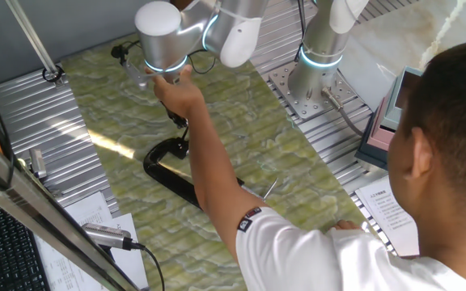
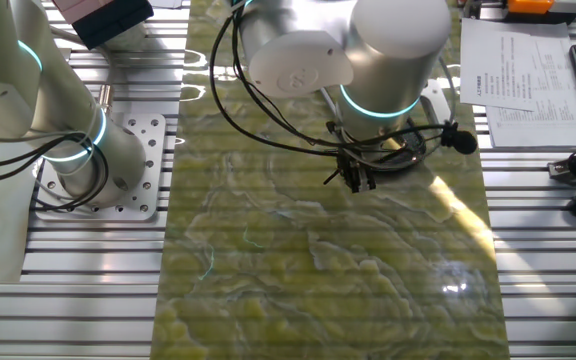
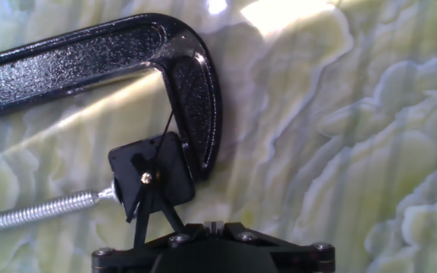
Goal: Turn the hands of a clock
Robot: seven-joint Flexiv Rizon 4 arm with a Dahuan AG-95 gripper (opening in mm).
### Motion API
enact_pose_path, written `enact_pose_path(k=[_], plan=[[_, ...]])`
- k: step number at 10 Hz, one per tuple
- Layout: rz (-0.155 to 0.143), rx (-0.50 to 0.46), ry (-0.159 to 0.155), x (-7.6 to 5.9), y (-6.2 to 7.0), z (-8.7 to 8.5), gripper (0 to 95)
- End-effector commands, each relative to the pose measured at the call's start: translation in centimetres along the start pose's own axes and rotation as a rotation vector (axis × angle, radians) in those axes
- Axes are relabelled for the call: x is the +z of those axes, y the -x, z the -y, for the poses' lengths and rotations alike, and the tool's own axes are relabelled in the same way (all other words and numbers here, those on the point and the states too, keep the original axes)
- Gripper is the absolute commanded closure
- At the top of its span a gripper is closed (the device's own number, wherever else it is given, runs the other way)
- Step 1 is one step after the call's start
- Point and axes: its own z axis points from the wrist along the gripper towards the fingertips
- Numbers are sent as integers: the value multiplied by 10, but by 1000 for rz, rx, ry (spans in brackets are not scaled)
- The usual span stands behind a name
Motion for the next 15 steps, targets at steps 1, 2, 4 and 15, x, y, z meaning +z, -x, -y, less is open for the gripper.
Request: enact_pose_path(k=[1,2,4,15], plan=[[0,1,-1,0,2,-54,950],[0,1,-1,0,1,-55,950],[0,3,-1,-1,1,-57,950],[-3,23,-2,0,2,-69,950]])
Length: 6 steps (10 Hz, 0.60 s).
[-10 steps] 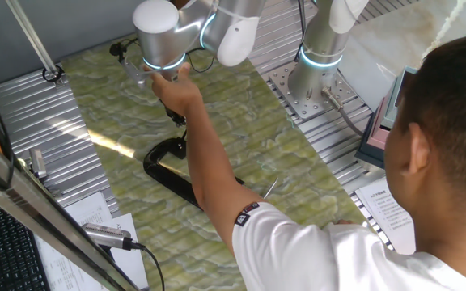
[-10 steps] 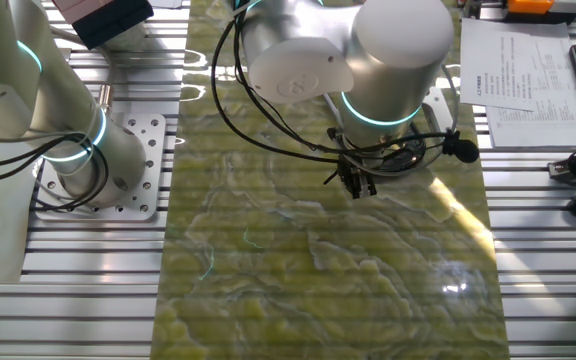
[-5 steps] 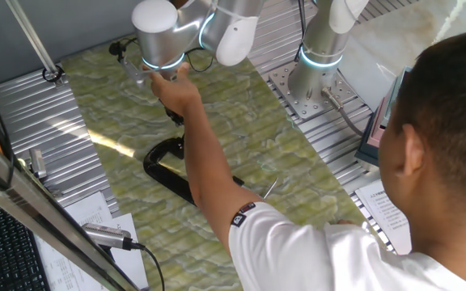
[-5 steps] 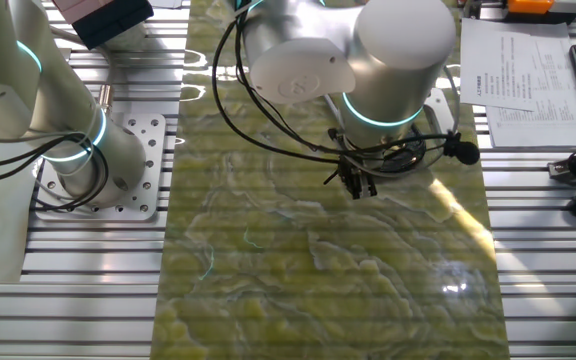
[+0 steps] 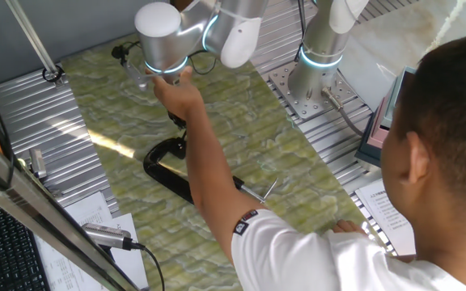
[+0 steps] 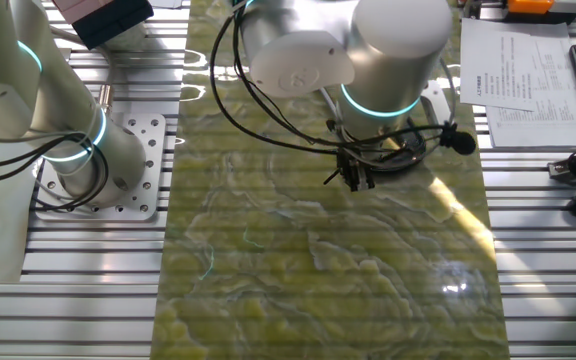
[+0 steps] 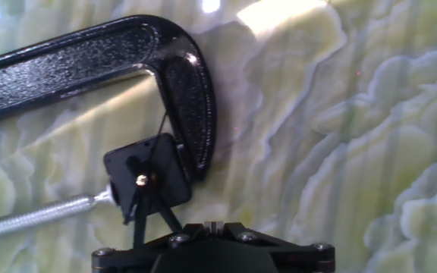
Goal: Turn the hands of a clock
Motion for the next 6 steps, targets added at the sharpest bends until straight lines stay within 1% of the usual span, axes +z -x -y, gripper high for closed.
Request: enact_pose_path(k=[1,3,6], plan=[[0,0,-2,-1,0,-55,950],[1,-1,-1,-3,-2,-55,950],[2,2,-1,-6,-2,-55,950]])
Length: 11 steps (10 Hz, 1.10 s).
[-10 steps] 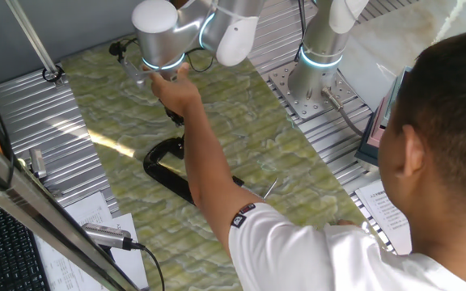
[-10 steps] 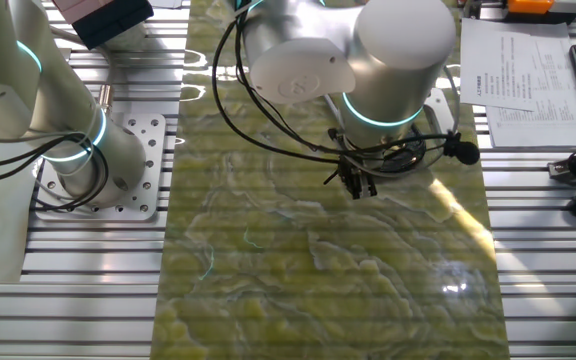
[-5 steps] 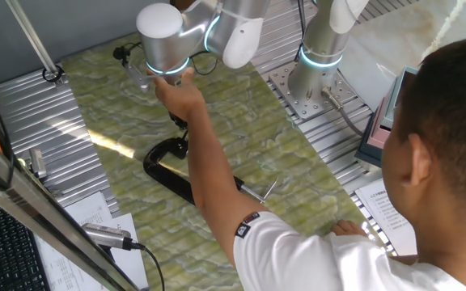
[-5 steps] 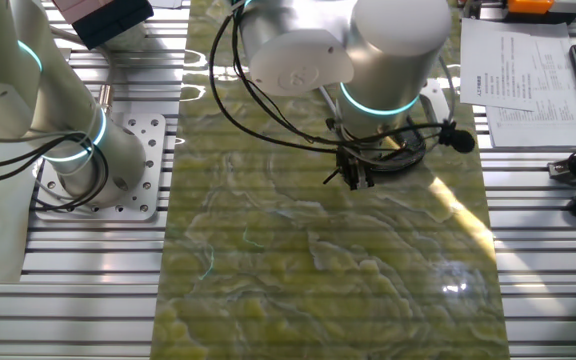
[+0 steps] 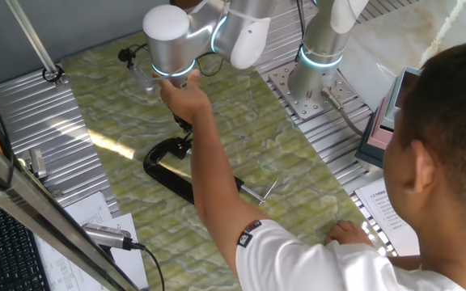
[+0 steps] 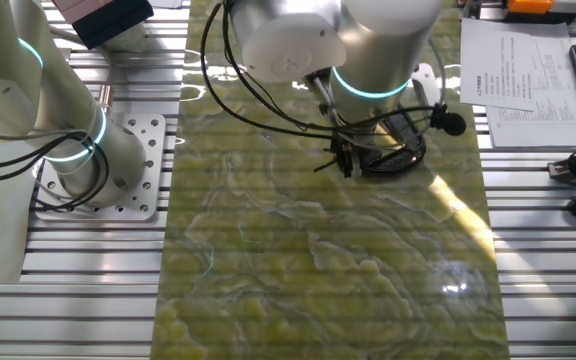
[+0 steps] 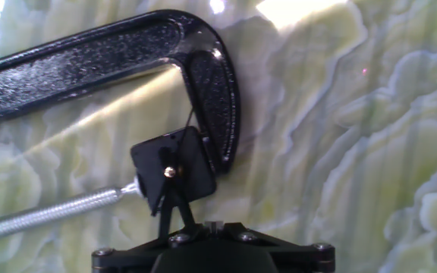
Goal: Turn the hands of a clock
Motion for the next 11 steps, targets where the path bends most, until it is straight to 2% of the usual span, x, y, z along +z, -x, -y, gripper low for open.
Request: enact_pose_path(k=[1,7,11], plan=[[0,1,-1,-2,2,-34,950],[-3,2,-1,-4,2,-33,950],[-17,-8,-7,-14,3,-32,950]])
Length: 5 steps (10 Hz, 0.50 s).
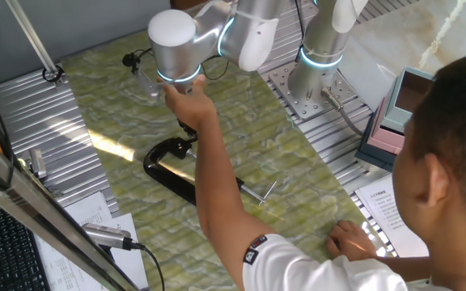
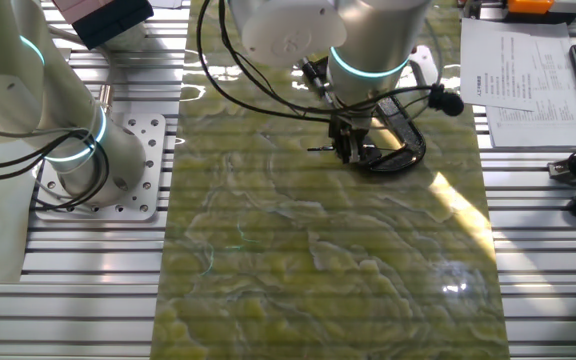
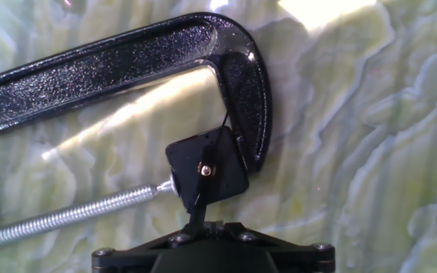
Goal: Turn the hands of a clock
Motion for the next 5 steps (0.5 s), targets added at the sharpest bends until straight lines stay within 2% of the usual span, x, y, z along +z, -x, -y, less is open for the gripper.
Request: enact_pose_path(k=[1,3,4,5], plan=[[-3,-6,-7,-5,2,-14,950],[-9,-20,-30,-18,4,-8,950],[-8,-23,-29,-21,6,-3,950],[-6,-29,-17,-29,10,9,950]])
